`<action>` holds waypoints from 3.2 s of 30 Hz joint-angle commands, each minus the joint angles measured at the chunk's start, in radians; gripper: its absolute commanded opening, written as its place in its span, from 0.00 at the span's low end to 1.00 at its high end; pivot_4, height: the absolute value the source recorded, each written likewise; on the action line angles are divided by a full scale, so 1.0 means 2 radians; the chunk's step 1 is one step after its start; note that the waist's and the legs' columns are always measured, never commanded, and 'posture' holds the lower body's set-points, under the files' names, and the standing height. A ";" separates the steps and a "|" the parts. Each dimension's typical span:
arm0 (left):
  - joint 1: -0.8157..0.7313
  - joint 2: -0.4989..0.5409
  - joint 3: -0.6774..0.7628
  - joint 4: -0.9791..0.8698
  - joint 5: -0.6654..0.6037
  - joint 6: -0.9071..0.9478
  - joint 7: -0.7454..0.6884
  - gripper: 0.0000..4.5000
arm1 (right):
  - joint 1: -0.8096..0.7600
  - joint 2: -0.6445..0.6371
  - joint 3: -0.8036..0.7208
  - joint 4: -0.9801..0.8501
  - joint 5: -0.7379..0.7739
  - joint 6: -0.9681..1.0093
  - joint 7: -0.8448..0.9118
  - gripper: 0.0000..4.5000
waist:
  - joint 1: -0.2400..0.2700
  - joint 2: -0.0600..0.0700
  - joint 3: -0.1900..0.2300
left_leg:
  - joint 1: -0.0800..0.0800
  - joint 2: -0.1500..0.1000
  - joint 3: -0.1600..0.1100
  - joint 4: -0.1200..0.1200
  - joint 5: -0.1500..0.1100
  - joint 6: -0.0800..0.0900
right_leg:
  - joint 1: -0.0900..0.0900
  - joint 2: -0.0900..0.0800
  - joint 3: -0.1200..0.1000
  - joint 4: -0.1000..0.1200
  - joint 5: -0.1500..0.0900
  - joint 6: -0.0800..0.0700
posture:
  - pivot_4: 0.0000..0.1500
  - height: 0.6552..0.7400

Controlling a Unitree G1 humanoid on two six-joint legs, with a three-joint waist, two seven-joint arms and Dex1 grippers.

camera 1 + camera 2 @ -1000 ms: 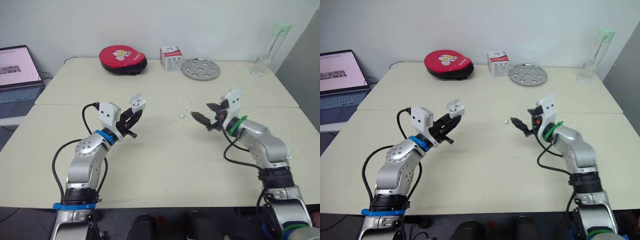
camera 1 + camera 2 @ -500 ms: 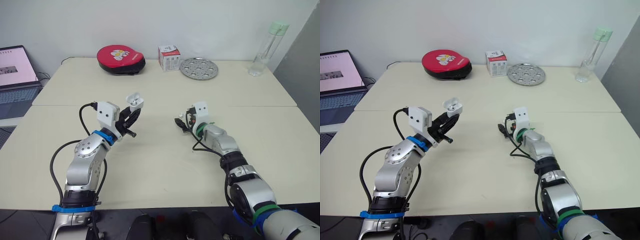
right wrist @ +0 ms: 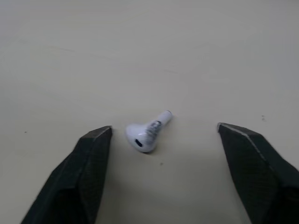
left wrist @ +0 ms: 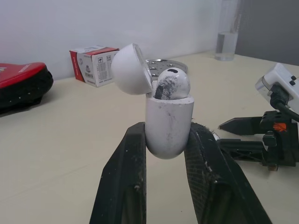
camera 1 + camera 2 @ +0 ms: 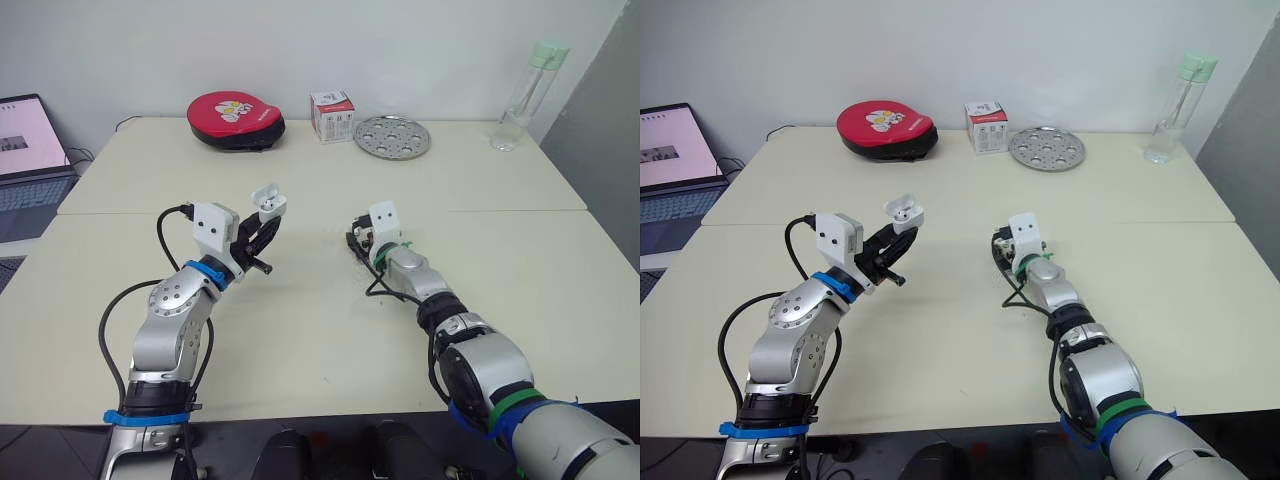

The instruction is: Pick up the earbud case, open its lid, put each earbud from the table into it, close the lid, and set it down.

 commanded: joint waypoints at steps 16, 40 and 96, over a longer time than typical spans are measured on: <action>-0.007 0.000 0.003 -0.025 -0.001 -0.006 0.002 0.17 | 0.006 -0.016 -0.011 -0.002 -0.004 -0.029 0.036 0.10 | 0.001 0.000 0.000 | 0.000 0.000 0.000 0.000 0.000 0.000 | 0.000 0.000 0.000 0.000 0.000 0.000 | 1.00 1.00; 0.015 -0.021 -0.019 -0.013 0.006 -0.026 -0.011 0.17 | 0.449 -0.419 -0.106 -0.605 0.097 0.222 0.387 0.10 | 0.008 0.000 0.001 | 0.000 0.000 0.000 0.000 0.000 0.000 | 0.000 0.000 0.000 -0.001 -0.002 0.003 | 1.00 1.00; 0.005 -0.015 -0.020 -0.004 0.013 -0.026 -0.025 0.17 | 0.492 -0.456 -0.099 -0.612 0.071 0.225 0.355 0.01 | 0.016 0.000 0.001 | 0.000 0.000 0.000 0.000 0.000 0.000 | 0.000 0.000 0.000 -0.001 -0.002 0.003 | 1.00 1.00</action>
